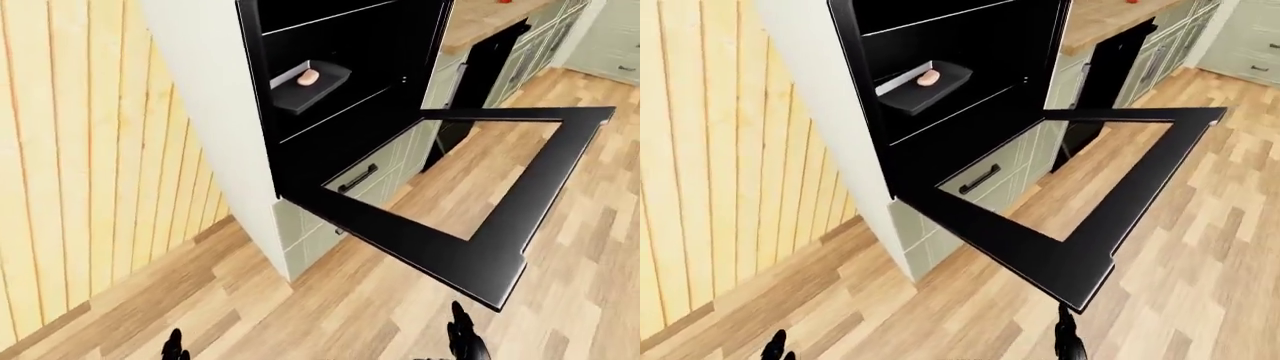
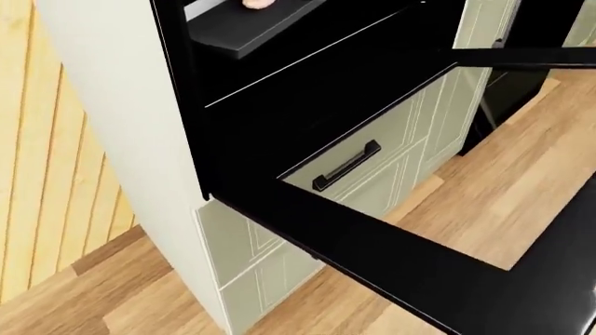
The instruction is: Close the oven door.
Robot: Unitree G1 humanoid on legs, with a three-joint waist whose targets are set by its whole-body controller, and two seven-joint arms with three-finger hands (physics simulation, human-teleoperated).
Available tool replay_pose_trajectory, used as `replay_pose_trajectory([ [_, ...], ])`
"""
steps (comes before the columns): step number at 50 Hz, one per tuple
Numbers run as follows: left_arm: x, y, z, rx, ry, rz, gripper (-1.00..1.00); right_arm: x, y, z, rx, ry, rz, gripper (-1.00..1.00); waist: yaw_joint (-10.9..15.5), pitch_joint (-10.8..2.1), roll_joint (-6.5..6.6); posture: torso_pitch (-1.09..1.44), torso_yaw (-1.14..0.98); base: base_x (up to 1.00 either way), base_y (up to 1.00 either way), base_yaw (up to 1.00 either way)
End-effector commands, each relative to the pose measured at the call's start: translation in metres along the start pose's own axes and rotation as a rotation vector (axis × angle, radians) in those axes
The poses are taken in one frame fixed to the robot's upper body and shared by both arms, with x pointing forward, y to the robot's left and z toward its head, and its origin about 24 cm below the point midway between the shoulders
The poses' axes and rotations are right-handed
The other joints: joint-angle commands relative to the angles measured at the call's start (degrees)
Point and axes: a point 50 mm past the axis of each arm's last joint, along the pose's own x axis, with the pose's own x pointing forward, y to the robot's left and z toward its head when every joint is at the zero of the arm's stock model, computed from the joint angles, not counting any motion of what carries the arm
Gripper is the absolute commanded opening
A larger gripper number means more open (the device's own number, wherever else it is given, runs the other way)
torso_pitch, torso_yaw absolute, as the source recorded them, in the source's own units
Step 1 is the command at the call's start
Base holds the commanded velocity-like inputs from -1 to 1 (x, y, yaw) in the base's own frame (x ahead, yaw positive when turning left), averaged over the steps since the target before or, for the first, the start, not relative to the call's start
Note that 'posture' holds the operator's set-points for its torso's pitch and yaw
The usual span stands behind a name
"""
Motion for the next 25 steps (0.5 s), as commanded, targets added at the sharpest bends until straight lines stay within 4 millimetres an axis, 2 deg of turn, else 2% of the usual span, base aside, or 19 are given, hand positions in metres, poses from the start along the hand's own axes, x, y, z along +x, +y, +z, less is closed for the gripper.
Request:
replay_pose_trajectory([
  [1, 0.0039, -0.0024, 0.0096, 0.010, -0.050, -0.016, 1.00, 0.0048, -0.0090, 0.0143, -0.008, -0.077, -0.034, 1.00, -0.2, -0.50, -0.40, 0.00, 0.00, -0.08, 0.00, -0.51],
  [6, 0.0036, -0.0023, 0.0091, 0.010, -0.049, -0.016, 1.00, 0.0043, -0.0082, 0.0136, -0.008, -0.077, -0.033, 1.00, -0.3, -0.51, -4.05, 0.00, 0.00, -0.08, 0.00, -0.51],
  [8, 0.0036, -0.0023, 0.0092, 0.010, -0.050, -0.016, 1.00, 0.0043, -0.0080, 0.0135, -0.008, -0.077, -0.033, 1.00, -0.6, -0.87, -6.41, 0.00, 0.00, -0.09, 0.00, -0.50],
  [9, 0.0036, -0.0022, 0.0092, 0.010, -0.049, -0.016, 1.00, 0.0042, -0.0078, 0.0134, -0.008, -0.077, -0.033, 1.00, -1.0, -1.52, -8.44, 0.00, 0.00, -0.08, 0.00, -0.51],
  [10, 0.0034, -0.0022, 0.0089, 0.010, -0.049, -0.016, 1.00, 0.0042, -0.0076, 0.0133, -0.008, -0.077, -0.033, 1.00, -1.5, -1.53, -7.94, 0.00, 0.00, -0.08, 0.00, -0.51],
  [11, 0.0033, -0.0023, 0.0087, 0.010, -0.048, -0.017, 1.00, 0.0042, -0.0077, 0.0133, -0.009, -0.077, -0.034, 1.00, -1.7, -1.28, -6.81, 0.00, 0.00, -0.08, 0.00, -0.50],
  [12, 0.0033, -0.0025, 0.0086, 0.009, -0.048, -0.017, 1.00, 0.0042, -0.0081, 0.0134, -0.011, -0.077, -0.040, 1.00, -1.7, -1.27, -6.60, 0.00, 0.00, -0.08, 0.00, -0.45],
  [13, 0.0034, -0.0025, 0.0088, 0.009, -0.048, -0.017, 1.00, 0.0042, -0.0080, 0.0135, -0.007, -0.079, -0.039, 1.00, -1.4, -1.28, -5.86, 0.00, 0.00, -0.07, 0.00, -0.09],
  [14, 0.0034, -0.0024, 0.0088, 0.009, -0.048, -0.018, 1.00, 0.0042, -0.0079, 0.0135, -0.009, -0.078, -0.041, 1.00, -1.6, -0.44, -5.45, 0.00, 0.00, 0.00, 0.00, 0.00],
  [18, 0.0038, -0.0028, 0.0092, 0.009, -0.048, -0.019, 1.00, 0.0051, -0.0070, 0.0138, -0.029, -0.073, -0.045, 1.00, -1.6, 0.61, -3.40, 0.00, 0.00, 0.00, 0.00, 0.00],
  [19, 0.0038, -0.0028, 0.0092, 0.009, -0.048, -0.019, 1.00, 0.0048, -0.0068, 0.0133, -0.034, -0.070, -0.044, 1.00, -1.7, 0.58, -2.65, 0.00, 0.00, 0.00, 0.00, 0.00],
  [21, 0.0040, -0.0026, 0.0096, 0.008, -0.048, -0.019, 1.00, 0.0052, -0.0070, 0.0137, -0.032, -0.071, -0.042, 1.00, -1.9, -0.36, 0.00, 0.00, 0.00, 0.00, 0.00, 0.00],
  [22, 0.0041, -0.0025, 0.0097, 0.008, -0.048, -0.019, 1.00, 0.0053, -0.0069, 0.0139, -0.033, -0.071, -0.042, 1.00, -1.9, 0.31, -1.21, 0.00, 0.00, 0.00, 0.00, 0.00],
  [23, 0.0042, -0.0025, 0.0099, 0.008, -0.049, -0.019, 1.00, 0.0056, -0.0067, 0.0143, -0.037, -0.072, -0.040, 1.00, -1.8, 0.48, -1.46, 0.00, 0.00, 0.00, 0.00, 0.00],
  [25, 0.0043, -0.0026, 0.0100, 0.007, -0.048, -0.019, 1.00, 0.0059, -0.0063, 0.0146, -0.037, -0.073, -0.037, 1.00, -1.5, -0.17, -1.88, 0.00, 0.00, 0.00, 0.00, 0.00],
])
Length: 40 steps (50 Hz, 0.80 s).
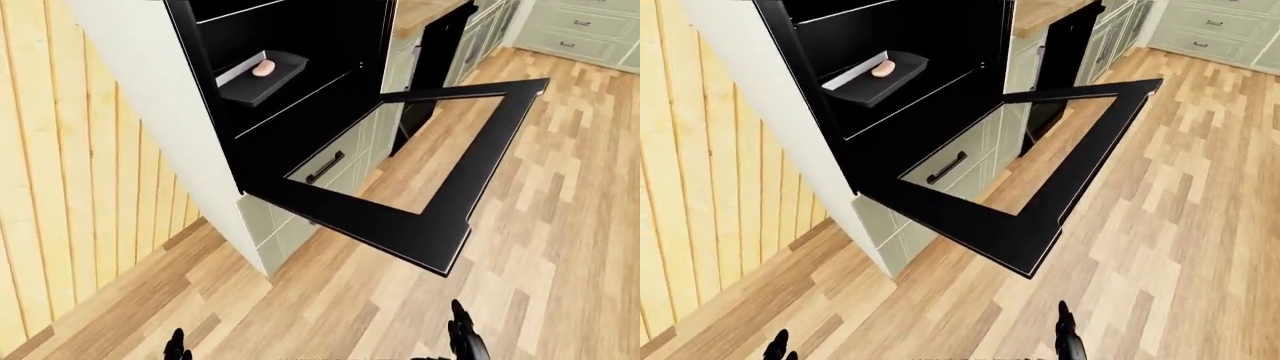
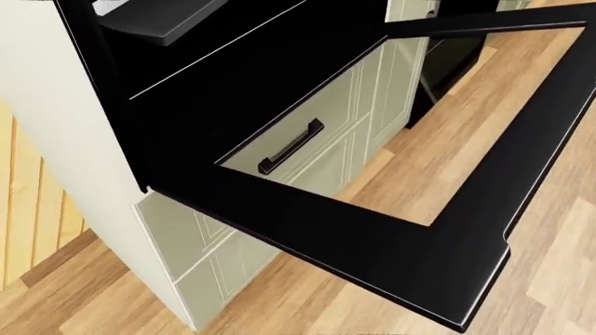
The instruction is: Close the oven door.
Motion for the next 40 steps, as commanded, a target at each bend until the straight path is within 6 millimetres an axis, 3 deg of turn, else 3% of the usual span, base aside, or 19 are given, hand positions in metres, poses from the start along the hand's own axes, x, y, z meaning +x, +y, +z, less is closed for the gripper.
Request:
replay_pose_trajectory([
  [1, 0.0043, -0.0004, 0.0110, 0.009, -0.053, -0.009, 1.00, 0.0048, -0.0078, 0.0126, -0.004, -0.066, -0.023, 1.00, -0.1, -0.80, -0.19, 0.00, 0.00, 0.00, 0.00, 0.00],
  [9, 0.0041, 0.0000, 0.0109, 0.009, -0.053, -0.008, 1.00, 0.0046, -0.0078, 0.0129, 0.036, -0.073, 0.008, 1.00, 0.4, -1.83, -1.15, 0.00, 0.00, 0.00, 0.00, 0.00],
  [16, 0.0037, 0.0002, 0.0103, 0.011, -0.052, -0.008, 1.00, 0.0034, -0.0075, 0.0113, 0.052, -0.070, 0.021, 1.00, 0.6, -2.35, -1.27, 0.00, 0.00, 0.00, 0.00, 0.00],
  [17, 0.0038, -0.0001, 0.0104, 0.011, -0.053, -0.008, 1.00, 0.0035, -0.0072, 0.0115, 0.053, -0.072, 0.023, 1.00, 0.7, -3.56, -1.03, 0.00, 0.00, 0.09, 0.00, 0.00],
  [19, 0.0036, -0.0002, 0.0100, 0.011, -0.052, -0.008, 1.00, 0.0033, -0.0072, 0.0113, 0.053, -0.071, 0.023, 1.00, 0.8, -1.61, -1.02, 0.00, 0.00, 0.08, 0.00, 0.00],
  [24, 0.0034, -0.0001, 0.0098, 0.012, -0.052, -0.008, 1.00, 0.0031, -0.0066, 0.0110, 0.055, -0.070, 0.026, 1.00, 0.8, -1.26, -0.88, 0.00, 0.00, 0.10, 0.00, 0.00],
  [31, 0.0040, -0.0006, 0.0106, 0.010, -0.053, -0.008, 1.00, 0.0034, -0.0062, 0.0111, 0.053, -0.070, 0.029, 1.00, 1.0, -0.76, 0.38, 0.00, 0.00, 0.14, 0.00, 0.00],
  [40, 0.0043, 0.0005, 0.0115, 0.007, -0.055, -0.007, 1.00, 0.0044, -0.0067, 0.0123, 0.053, -0.070, 0.032, 1.00, 1.1, -1.13, -1.85, 0.00, 0.00, 0.15, 0.00, 0.00],
])
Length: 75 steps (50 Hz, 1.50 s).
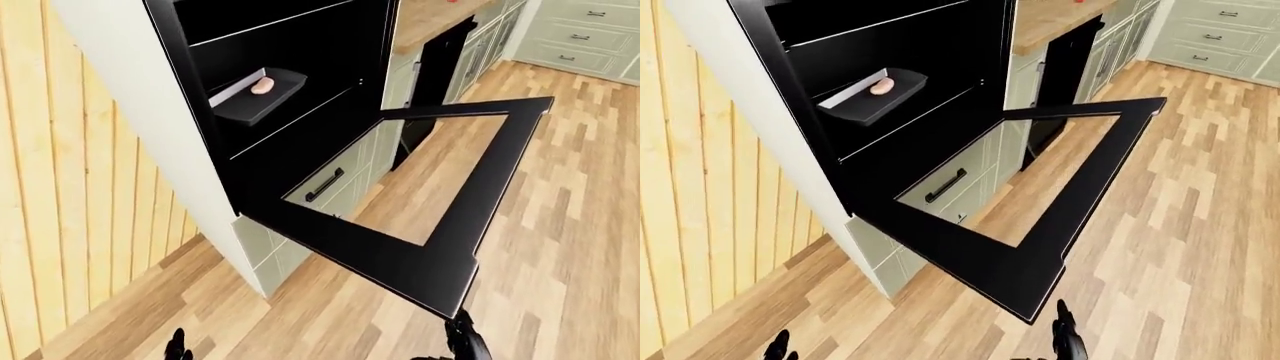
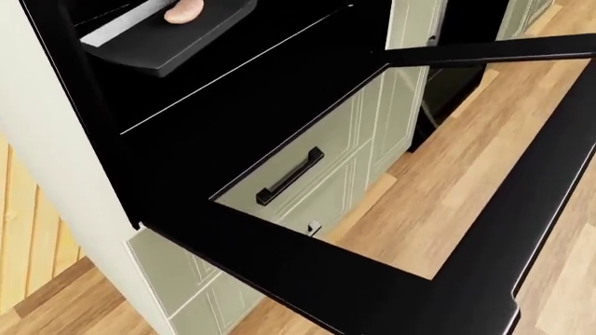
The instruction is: Close the oven door.
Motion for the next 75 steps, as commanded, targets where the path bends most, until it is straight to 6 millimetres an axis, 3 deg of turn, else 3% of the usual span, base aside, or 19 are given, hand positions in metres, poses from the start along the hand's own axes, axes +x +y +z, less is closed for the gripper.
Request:
replay_pose_trajectory([
  [1, 0.004, 0.001, 0.012, 0.009, -0.058, -0.004, 1.00, 0.004, -0.005, 0.011, -0.008, -0.059, -0.013, 1.00, -0.1, -0.71, -0.07, 0.00, 0.00, 0.14, 0.00, 0.00],
  [7, 0.004, 0.001, 0.011, 0.009, -0.057, -0.003, 1.00, 0.004, -0.004, 0.011, -0.009, -0.058, -0.011, 1.00, -0.7, -0.37, 0.00, 0.00, 0.00, 0.15, 0.00, 0.00],
  [11, 0.004, 0.002, 0.011, 0.009, -0.057, -0.002, 1.00, 0.003, -0.004, 0.010, -0.009, -0.058, -0.010, 1.00, -0.7, 0.48, 2.59, 0.00, 0.00, 0.13, 0.05, 0.00],
  [13, 0.004, 0.002, 0.011, 0.008, -0.057, -0.003, 1.00, 0.004, -0.004, 0.011, -0.010, -0.062, -0.010, 1.00, -0.8, -0.99, 4.48, 0.00, 0.00, 0.07, 0.09, 0.00],
  [14, 0.004, 0.002, 0.011, 0.009, -0.057, -0.003, 1.00, 0.003, -0.004, 0.010, -0.009, -0.062, -0.009, 1.00, -0.5, 0.58, 3.23, 0.00, 0.00, 0.00, 0.00, 0.00],
  [16, 0.004, 0.002, 0.011, 0.009, -0.057, -0.003, 1.00, 0.003, -0.003, 0.010, -0.009, -0.065, -0.007, 1.00, -0.7, 0.52, 4.35, 0.00, 0.00, 0.00, 0.00, 0.00],
  [22, 0.004, 0.002, 0.011, 0.009, -0.057, -0.003, 1.00, 0.003, -0.003, 0.011, -0.011, -0.069, -0.003, 1.00, -1.0, 1.79, 2.53, 0.00, 0.00, 0.00, 0.00, 0.00],
  [25, 0.004, 0.002, 0.012, 0.008, -0.058, -0.003, 1.00, 0.004, -0.003, 0.011, -0.011, -0.071, -0.002, 1.00, -0.6, 1.31, 0.63, 0.00, 0.00, 0.00, 0.00, 0.00],
  [27, 0.004, 0.001, 0.012, 0.008, -0.058, -0.005, 1.00, 0.004, -0.003, 0.011, -0.011, -0.070, -0.001, 1.00, -0.4, 0.31, -1.95, 0.00, 0.00, 0.00, 0.00, 0.00],
  [28, 0.004, 0.001, 0.012, 0.008, -0.058, -0.005, 1.00, 0.004, -0.002, 0.011, -0.011, -0.070, 0.000, 1.00, -0.3, 0.59, -2.06, 0.00, 0.00, 0.00, 0.00, 0.00],
  [29, 0.005, 0.001, 0.012, 0.009, -0.058, -0.005, 1.00, 0.004, -0.003, 0.012, -0.011, -0.071, -0.001, 1.00, -0.2, 0.19, -0.80, 0.00, 0.00, 0.00, 0.00, 0.00],
  [34, 0.005, 0.000, 0.012, 0.008, -0.057, -0.006, 1.00, 0.004, -0.009, 0.014, -0.009, -0.071, -0.002, 1.00, -0.3, -1.21, -0.29, 0.00, 0.00, 0.00, 0.00, 0.00],
  [40, 0.004, 0.001, 0.012, 0.007, -0.056, -0.005, 1.00, 0.005, -0.007, 0.014, -0.014, -0.065, 0.002, 1.00, -0.4, -1.82, 0.39, 0.00, 0.00, 0.00, 0.00, 0.00],
  [44, 0.004, 0.001, 0.012, 0.007, -0.057, -0.004, 1.00, 0.011, -0.007, 0.011, 0.112, -0.009, -0.065, 1.00, -0.6, -1.84, 0.54, 0.00, 0.00, 0.00, 0.00, 0.00],
  [49, 0.004, 0.001, 0.011, 0.008, -0.056, -0.004, 1.00, 0.010, -0.001, 0.019, 0.157, -0.116, 0.007, 1.00, -0.7, -1.52, 0.56, 0.00, 0.00, 0.00, 0.00, 0.00],
  [50, 0.004, 0.001, 0.011, 0.007, -0.056, -0.005, 1.00, 0.010, 0.000, 0.020, 0.232, -0.144, 0.007, 1.00, -0.7, -1.45, 0.59, 0.00, 0.00, 0.00, 0.00, 0.00],
  [52, 0.004, 0.001, 0.011, 0.006, -0.057, -0.003, 1.00, 0.010, 0.002, 0.013, 0.267, -0.084, 0.042, 1.00, -0.7, -1.30, 0.65, 0.00, 0.00, 0.00, 0.00, 0.00],
  [59, 0.004, 0.001, 0.011, 0.007, -0.056, -0.004, 1.00, 0.012, 0.005, 0.015, 0.288, -0.091, 0.068, 1.00, -0.8, -0.88, 0.88, 0.00, 0.00, 0.00, 0.00, 0.00],
  [75, 0.005, 0.001, 0.012, 0.007, -0.056, -0.005, 1.00, 0.025, 0.005, 0.046, 0.561, -0.280, 0.196, 1.00, -0.9, -1.02, 1.29, 0.00, 0.00, 0.00, 0.00, 0.00],
])
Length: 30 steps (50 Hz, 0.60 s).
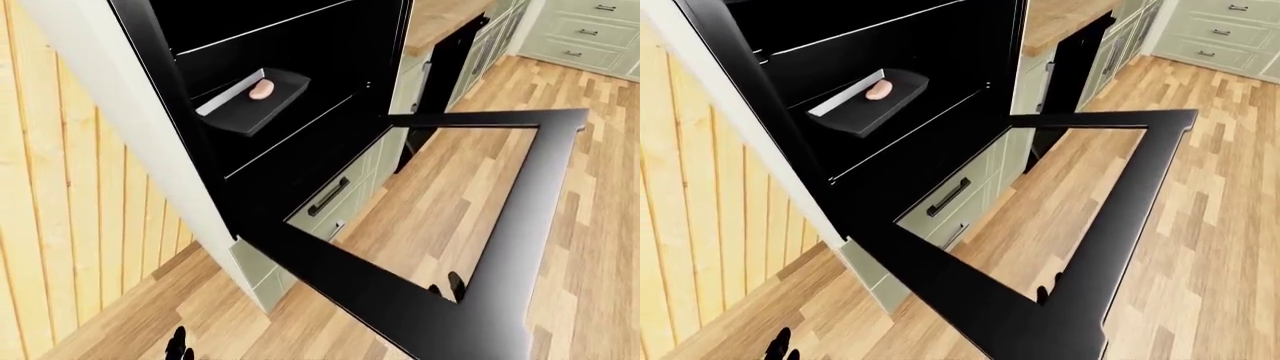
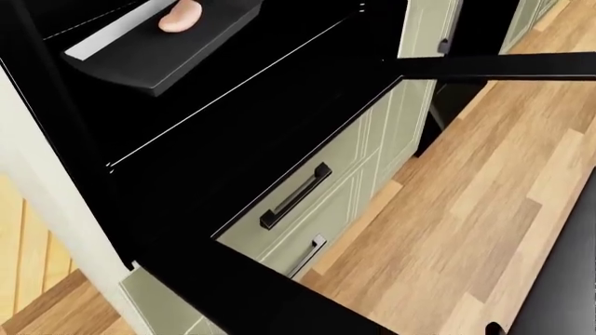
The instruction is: Close the oven door.
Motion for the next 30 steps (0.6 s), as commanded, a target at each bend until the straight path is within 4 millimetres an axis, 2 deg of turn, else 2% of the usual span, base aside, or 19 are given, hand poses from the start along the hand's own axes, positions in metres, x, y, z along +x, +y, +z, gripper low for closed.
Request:
replay_pose_trajectory([
  [1, 0.003, 0.003, 0.011, 0.008, -0.052, 0.004, 1.00, 0.009, 0.005, 0.015, 0.001, -0.077, 0.048, 1.00, 0.0, -0.75, 0.11, 0.00, 0.00, 0.00, 0.00, 0.00],
  [14, 0.003, 0.002, 0.010, 0.008, -0.051, 0.003, 1.00, 0.016, 0.020, 0.032, -0.011, -0.159, 0.124, 1.00, 0.1, -1.35, 0.20, 0.00, 0.00, 0.00, 0.00, 0.00],
  [20, 0.003, 0.002, 0.010, 0.008, -0.050, 0.003, 1.00, 0.019, 0.044, 0.053, -0.043, -0.202, 0.182, 1.00, 0.3, -1.49, 0.21, 0.00, 0.00, 0.00, 0.00, 0.00],
  [30, 0.003, 0.002, 0.010, 0.008, -0.053, 0.001, 1.00, 0.019, 0.080, 0.074, -0.082, -0.220, 0.266, 1.00, 0.4, -1.79, 0.05, 0.00, 0.00, 0.00, 0.00, 0.00],
])
